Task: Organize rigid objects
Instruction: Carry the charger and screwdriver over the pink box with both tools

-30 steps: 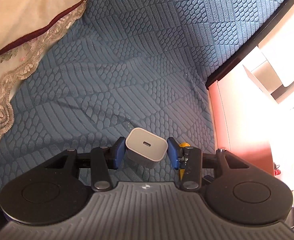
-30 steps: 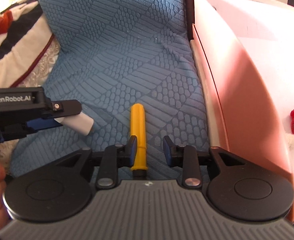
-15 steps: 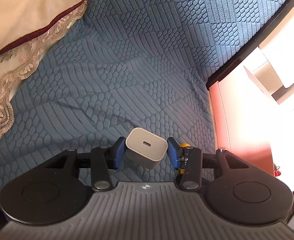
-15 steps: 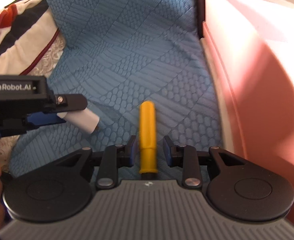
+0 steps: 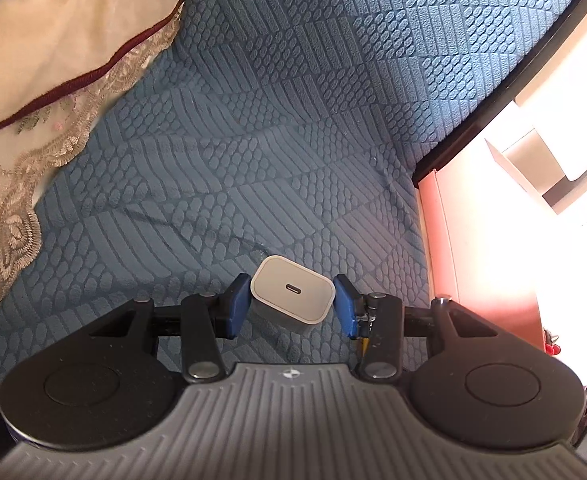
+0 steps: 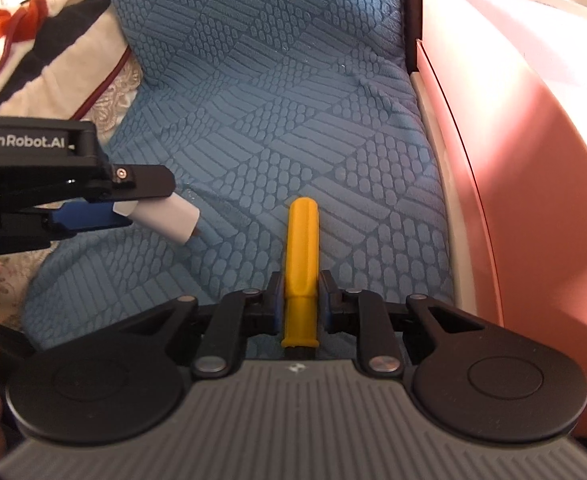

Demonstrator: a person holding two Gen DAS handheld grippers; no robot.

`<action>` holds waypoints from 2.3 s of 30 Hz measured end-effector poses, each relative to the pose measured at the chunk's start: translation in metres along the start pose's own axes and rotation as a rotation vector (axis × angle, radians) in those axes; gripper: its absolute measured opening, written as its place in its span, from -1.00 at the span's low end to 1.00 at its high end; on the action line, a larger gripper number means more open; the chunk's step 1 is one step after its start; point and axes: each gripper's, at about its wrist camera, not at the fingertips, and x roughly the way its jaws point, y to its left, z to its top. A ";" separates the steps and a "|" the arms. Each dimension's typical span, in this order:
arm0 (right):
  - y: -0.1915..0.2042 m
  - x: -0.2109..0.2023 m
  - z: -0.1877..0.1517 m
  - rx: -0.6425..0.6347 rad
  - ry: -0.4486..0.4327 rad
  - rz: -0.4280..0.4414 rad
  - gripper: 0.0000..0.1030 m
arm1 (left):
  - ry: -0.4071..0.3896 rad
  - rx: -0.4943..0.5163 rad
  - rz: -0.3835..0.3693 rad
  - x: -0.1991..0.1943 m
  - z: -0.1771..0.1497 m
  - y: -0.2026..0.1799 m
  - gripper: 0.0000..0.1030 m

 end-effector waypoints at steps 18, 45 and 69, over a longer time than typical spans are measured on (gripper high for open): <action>-0.019 -0.053 0.003 0.056 -0.070 0.047 -0.59 | -0.050 0.115 -0.045 -0.036 0.001 -0.032 -0.02; -0.084 -0.192 0.075 0.001 -0.323 0.018 -0.59 | -0.193 0.313 -0.148 -0.075 0.015 -0.212 -0.01; -0.220 -0.208 0.076 0.031 -0.296 -0.163 -0.58 | -0.049 0.389 -0.165 -0.010 -0.027 -0.306 -0.02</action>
